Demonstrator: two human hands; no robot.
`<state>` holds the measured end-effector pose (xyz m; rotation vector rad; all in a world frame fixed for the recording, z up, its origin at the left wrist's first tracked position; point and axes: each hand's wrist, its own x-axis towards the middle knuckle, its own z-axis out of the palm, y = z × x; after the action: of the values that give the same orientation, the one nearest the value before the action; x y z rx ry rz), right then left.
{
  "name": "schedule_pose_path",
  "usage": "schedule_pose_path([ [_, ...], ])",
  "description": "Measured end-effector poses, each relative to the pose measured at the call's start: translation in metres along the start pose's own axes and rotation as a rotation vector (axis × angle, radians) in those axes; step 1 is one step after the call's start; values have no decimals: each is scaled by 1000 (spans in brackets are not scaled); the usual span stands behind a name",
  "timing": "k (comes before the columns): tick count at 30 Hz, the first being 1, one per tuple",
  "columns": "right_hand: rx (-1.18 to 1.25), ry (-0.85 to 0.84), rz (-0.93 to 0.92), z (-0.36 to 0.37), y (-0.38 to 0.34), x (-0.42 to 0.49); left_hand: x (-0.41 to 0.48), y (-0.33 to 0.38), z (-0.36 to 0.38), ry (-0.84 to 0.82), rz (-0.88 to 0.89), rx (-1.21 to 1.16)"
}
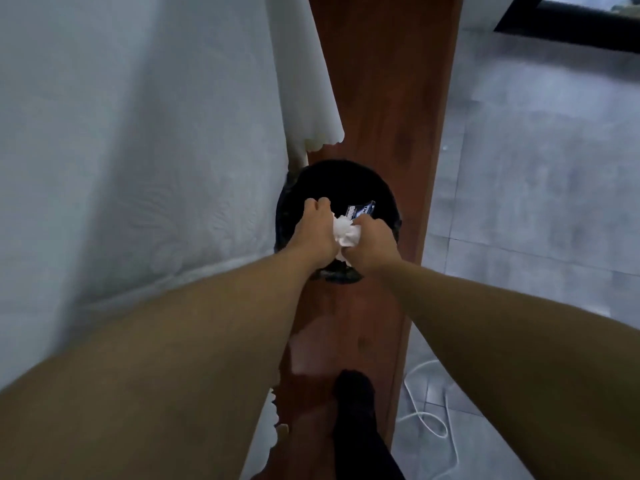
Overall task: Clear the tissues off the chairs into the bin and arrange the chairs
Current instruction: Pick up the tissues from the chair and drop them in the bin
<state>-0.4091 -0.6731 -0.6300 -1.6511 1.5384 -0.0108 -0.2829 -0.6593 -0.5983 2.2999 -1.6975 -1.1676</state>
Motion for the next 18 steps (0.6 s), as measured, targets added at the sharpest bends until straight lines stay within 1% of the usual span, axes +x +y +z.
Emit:
schedule_pose_path([
  [4,38,-13,44,14,12,35,30,-13,19,23,-8,-46],
  [6,52,-8,50,17,15,43,37,-16,23,35,5,-29],
  [8,40,-24,35,15,16,45,40,-19,26,31,18,-4],
  [12,5,-54,-5,8,14,45,42,-17,25,-3,66,-45],
  [15,-15,-95,9,4,8,45,43,-12,18,-28,74,39],
  [18,-26,-100,12,4,4,46,44,-8,14,-49,59,92],
])
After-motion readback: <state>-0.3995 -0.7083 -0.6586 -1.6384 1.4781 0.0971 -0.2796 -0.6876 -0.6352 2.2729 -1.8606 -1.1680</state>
